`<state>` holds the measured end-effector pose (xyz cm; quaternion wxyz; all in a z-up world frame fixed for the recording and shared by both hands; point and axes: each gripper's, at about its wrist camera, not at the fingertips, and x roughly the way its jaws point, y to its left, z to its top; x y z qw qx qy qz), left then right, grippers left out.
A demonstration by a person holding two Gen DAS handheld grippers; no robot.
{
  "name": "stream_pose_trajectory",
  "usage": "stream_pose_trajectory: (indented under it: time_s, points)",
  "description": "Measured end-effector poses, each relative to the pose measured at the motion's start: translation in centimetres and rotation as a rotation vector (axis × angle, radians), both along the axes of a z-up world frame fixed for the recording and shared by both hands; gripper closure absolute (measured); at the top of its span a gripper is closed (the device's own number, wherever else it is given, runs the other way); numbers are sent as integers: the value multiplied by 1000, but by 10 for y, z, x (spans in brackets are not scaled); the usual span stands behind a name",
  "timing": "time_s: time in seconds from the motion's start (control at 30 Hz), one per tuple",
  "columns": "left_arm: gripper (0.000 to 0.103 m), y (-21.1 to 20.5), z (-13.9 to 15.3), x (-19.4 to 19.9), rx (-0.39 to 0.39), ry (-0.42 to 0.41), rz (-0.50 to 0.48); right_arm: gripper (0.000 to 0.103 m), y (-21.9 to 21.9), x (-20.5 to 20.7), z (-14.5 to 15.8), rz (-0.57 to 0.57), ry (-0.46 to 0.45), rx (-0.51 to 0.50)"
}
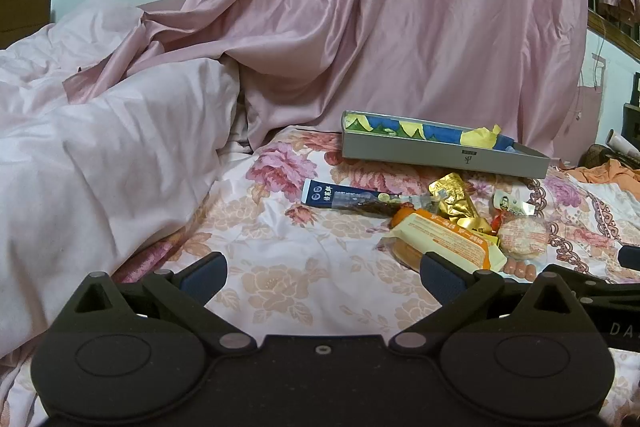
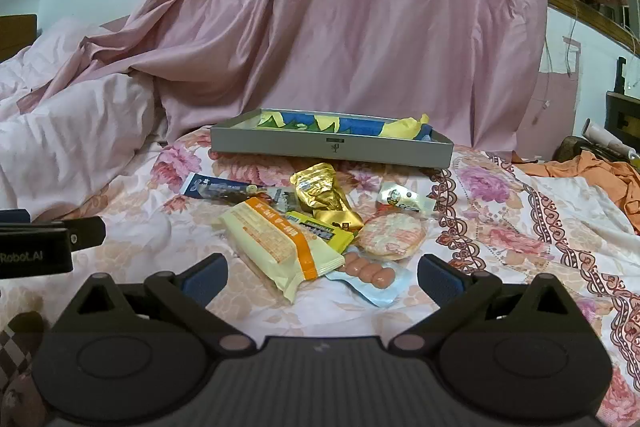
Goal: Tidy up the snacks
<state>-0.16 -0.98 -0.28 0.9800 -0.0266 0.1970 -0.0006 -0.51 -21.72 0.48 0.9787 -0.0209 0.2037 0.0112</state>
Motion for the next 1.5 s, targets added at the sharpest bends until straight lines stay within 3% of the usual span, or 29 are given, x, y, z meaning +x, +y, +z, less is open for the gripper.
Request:
stream_pose_trajectory:
  time_s: [1.5]
  points:
    - [1, 2, -8, 3, -3, 36, 5, 0, 4, 1, -1, 6, 20, -11]
